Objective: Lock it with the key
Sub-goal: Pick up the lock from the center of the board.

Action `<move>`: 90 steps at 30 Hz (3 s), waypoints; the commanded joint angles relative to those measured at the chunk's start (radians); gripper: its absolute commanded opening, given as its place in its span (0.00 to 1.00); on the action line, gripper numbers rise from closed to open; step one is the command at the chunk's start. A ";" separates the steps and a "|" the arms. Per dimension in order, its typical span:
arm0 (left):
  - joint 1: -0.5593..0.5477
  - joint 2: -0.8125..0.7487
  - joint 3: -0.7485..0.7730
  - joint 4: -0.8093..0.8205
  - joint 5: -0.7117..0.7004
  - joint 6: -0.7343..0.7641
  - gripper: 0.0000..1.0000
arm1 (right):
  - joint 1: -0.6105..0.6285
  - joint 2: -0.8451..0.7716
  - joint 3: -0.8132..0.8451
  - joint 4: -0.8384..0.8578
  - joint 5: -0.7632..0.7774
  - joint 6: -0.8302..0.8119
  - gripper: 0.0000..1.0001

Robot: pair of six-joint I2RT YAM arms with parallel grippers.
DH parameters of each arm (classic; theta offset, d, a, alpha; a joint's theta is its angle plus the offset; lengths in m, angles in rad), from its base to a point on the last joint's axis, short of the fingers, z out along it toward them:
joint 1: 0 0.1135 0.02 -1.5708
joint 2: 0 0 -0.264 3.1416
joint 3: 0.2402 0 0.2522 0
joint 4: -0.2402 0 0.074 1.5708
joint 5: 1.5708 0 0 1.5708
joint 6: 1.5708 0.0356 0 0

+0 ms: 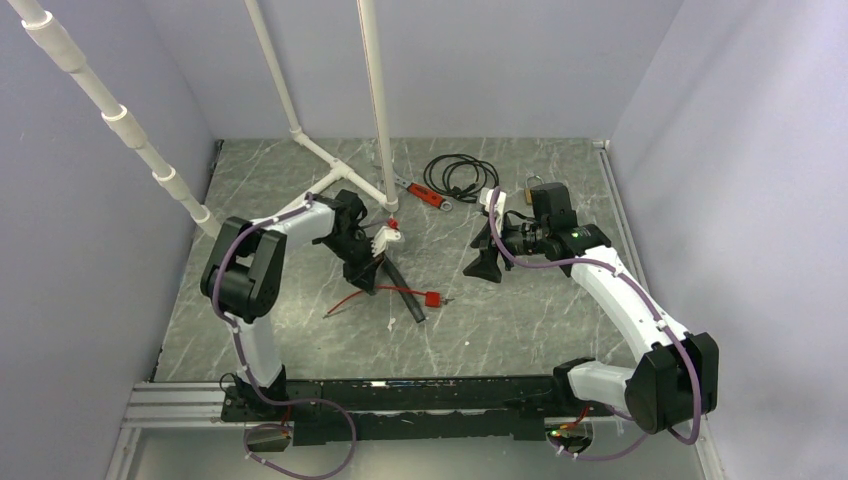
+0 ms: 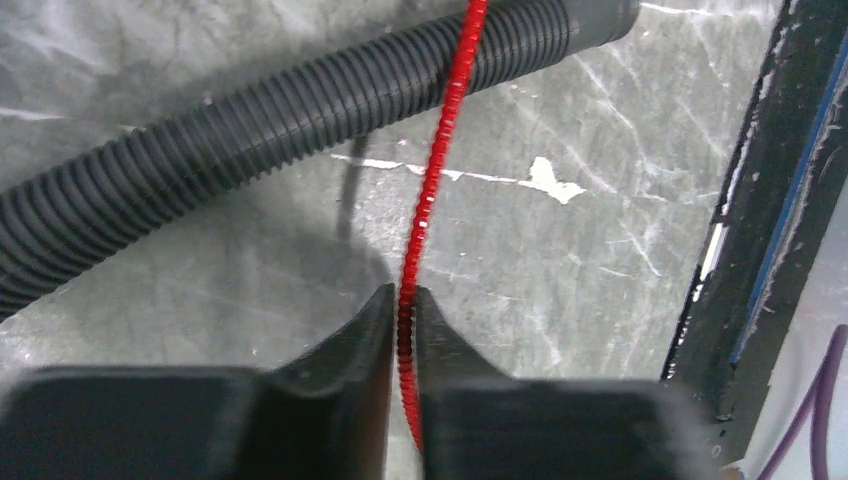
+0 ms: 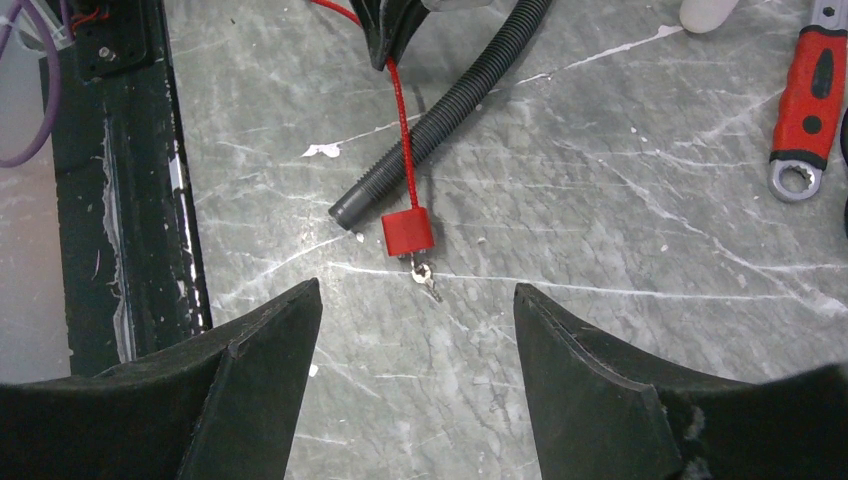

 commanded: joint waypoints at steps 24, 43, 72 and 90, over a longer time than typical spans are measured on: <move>-0.064 -0.469 0.438 -0.159 0.231 0.223 0.00 | -0.008 -0.030 -0.004 0.131 -0.202 0.034 0.77; -0.170 -0.529 0.391 0.028 0.147 0.241 0.00 | 0.074 0.001 0.108 -0.045 -0.294 -0.132 0.74; -0.179 -0.531 0.337 0.118 0.137 0.165 0.00 | 0.080 0.015 0.097 0.026 -0.309 -0.045 0.55; -0.132 -0.535 0.347 0.020 0.011 -0.069 0.36 | 0.064 0.013 0.135 -0.023 -0.178 -0.062 0.00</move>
